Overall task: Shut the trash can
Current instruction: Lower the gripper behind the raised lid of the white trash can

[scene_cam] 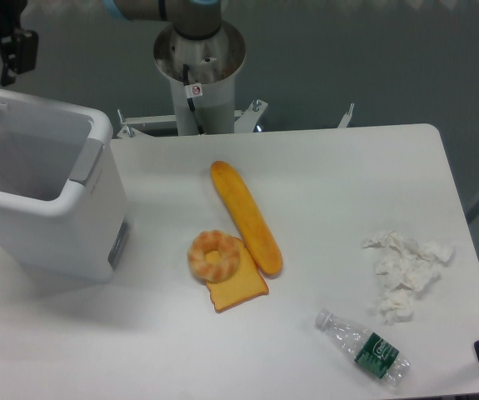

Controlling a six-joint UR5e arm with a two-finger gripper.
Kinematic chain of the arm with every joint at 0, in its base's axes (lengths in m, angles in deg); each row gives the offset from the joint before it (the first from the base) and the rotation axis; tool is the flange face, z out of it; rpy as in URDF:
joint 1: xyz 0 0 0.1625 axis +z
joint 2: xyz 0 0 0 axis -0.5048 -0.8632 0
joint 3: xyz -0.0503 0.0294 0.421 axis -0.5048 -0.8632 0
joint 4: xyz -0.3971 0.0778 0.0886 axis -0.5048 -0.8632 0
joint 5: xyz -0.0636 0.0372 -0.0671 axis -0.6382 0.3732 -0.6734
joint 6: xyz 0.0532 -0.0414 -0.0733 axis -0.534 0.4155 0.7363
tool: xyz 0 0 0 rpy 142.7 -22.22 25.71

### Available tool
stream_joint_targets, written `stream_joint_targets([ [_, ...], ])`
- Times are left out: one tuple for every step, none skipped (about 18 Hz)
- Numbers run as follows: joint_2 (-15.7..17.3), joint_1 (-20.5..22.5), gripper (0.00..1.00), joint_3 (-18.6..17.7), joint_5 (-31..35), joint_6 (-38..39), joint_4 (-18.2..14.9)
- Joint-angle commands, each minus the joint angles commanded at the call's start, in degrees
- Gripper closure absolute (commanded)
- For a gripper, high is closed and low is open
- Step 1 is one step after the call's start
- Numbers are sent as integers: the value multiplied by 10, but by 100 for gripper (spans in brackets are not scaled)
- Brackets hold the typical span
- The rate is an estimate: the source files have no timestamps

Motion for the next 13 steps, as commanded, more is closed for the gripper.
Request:
stream_joint_targets([
  [-6, -3, 0, 6, 1, 4, 0],
  [-11, -4, 0, 12, 1, 11, 0],
  [-16, -5, 0, 16, 2, 16, 0],
  [-18, -5, 0, 18, 2, 19, 1],
  [-18, -5, 0, 18, 2, 21, 1],
  [-17, -5, 0, 19, 3, 21, 0],
  [-16, -5, 0, 19, 4, 22, 0],
  [-15, -5, 0, 19, 6, 22, 0],
  [-13, -4, 0, 19, 10, 23, 0],
  [-13, -4, 0, 19, 13, 22, 0],
  [-13, -4, 0, 19, 15, 22, 0],
  [-13, -4, 0, 19, 15, 23, 0],
  [-14, -3, 0, 18, 19, 22, 0],
])
